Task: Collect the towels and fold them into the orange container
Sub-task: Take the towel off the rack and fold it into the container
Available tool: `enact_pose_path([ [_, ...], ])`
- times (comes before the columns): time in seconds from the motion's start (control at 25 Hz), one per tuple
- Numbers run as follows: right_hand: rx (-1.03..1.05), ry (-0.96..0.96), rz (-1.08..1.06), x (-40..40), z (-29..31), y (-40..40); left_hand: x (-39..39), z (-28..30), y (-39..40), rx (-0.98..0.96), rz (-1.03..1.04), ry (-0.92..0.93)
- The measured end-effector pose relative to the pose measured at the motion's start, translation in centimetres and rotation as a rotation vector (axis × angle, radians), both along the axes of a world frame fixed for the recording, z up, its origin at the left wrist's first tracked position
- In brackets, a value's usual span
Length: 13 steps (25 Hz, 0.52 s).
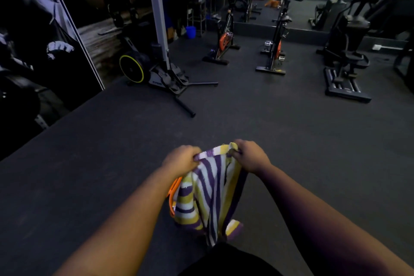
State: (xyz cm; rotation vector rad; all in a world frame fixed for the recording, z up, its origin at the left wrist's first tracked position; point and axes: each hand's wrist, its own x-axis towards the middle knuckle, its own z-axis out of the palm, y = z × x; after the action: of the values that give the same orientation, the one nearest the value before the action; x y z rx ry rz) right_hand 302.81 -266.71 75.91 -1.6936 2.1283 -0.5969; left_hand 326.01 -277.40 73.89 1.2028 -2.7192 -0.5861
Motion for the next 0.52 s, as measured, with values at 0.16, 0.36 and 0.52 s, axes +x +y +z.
enact_pose_path([
  [0.16,-0.089,-0.112,-0.208,-4.5,0.0,0.9,4.0,-4.1,-0.8,0.062,0.297,-0.263],
  [0.36,-0.114,-0.286,-0.459,-8.4,-0.7,1.9,2.2,-5.8,0.1,0.482,0.608,0.532],
  [0.52,-0.056,-0.287,-0.476,-9.1,-1.0,2.3,-2.4,-4.0,1.7,0.604,0.612,0.735],
])
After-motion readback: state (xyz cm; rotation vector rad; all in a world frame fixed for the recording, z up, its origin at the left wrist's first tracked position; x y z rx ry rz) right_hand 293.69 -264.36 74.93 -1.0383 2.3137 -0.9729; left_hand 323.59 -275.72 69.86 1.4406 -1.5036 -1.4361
